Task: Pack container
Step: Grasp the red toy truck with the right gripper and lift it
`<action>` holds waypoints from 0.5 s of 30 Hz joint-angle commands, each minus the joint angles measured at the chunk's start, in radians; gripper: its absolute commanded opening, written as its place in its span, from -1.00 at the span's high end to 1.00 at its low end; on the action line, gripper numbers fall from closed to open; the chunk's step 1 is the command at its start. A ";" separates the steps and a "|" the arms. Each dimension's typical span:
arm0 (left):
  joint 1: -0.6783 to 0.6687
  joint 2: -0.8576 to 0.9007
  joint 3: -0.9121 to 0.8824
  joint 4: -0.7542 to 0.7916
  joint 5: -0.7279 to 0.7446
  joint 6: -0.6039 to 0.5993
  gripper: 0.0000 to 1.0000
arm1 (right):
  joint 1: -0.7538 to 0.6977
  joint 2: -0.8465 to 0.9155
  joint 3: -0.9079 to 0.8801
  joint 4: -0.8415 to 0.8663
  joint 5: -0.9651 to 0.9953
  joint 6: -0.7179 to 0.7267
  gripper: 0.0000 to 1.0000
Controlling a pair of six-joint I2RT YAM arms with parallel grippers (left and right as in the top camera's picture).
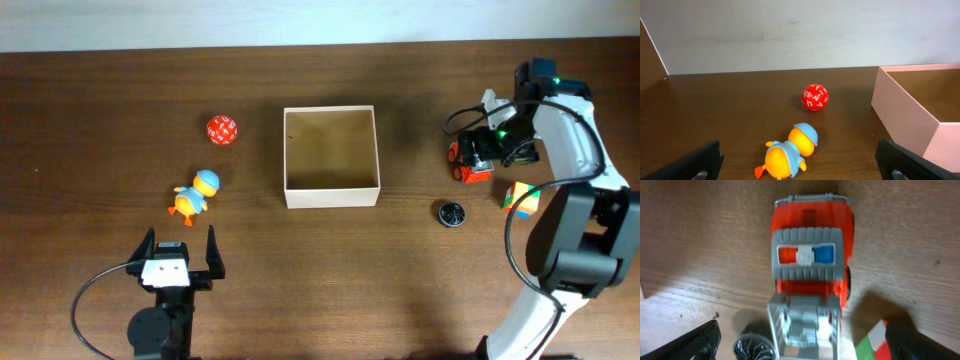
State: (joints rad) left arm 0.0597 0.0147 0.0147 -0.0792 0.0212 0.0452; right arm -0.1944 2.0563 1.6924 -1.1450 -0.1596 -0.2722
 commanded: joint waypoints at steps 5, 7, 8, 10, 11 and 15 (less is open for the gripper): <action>0.005 -0.008 -0.005 -0.002 -0.002 0.016 -0.99 | 0.012 0.099 0.010 0.044 -0.043 -0.016 -0.93; 0.005 -0.008 -0.005 -0.002 -0.002 0.016 -0.99 | 0.012 0.113 0.010 0.055 -0.047 -0.016 -0.93; 0.005 -0.008 -0.005 -0.002 -0.002 0.016 -0.99 | 0.012 0.122 0.010 0.062 -0.047 -0.016 -0.93; 0.005 -0.008 -0.005 -0.002 -0.002 0.016 -0.98 | 0.012 0.130 0.010 0.074 -0.047 -0.016 -0.92; 0.005 -0.008 -0.005 -0.002 -0.002 0.016 -0.99 | 0.012 0.133 0.010 0.080 -0.047 -0.016 -0.88; 0.005 -0.008 -0.005 -0.002 -0.002 0.016 -0.99 | 0.012 0.145 0.010 0.092 -0.047 -0.016 -0.65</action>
State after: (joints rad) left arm 0.0597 0.0147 0.0147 -0.0792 0.0212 0.0452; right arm -0.1917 2.1841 1.6924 -1.0603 -0.1867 -0.2760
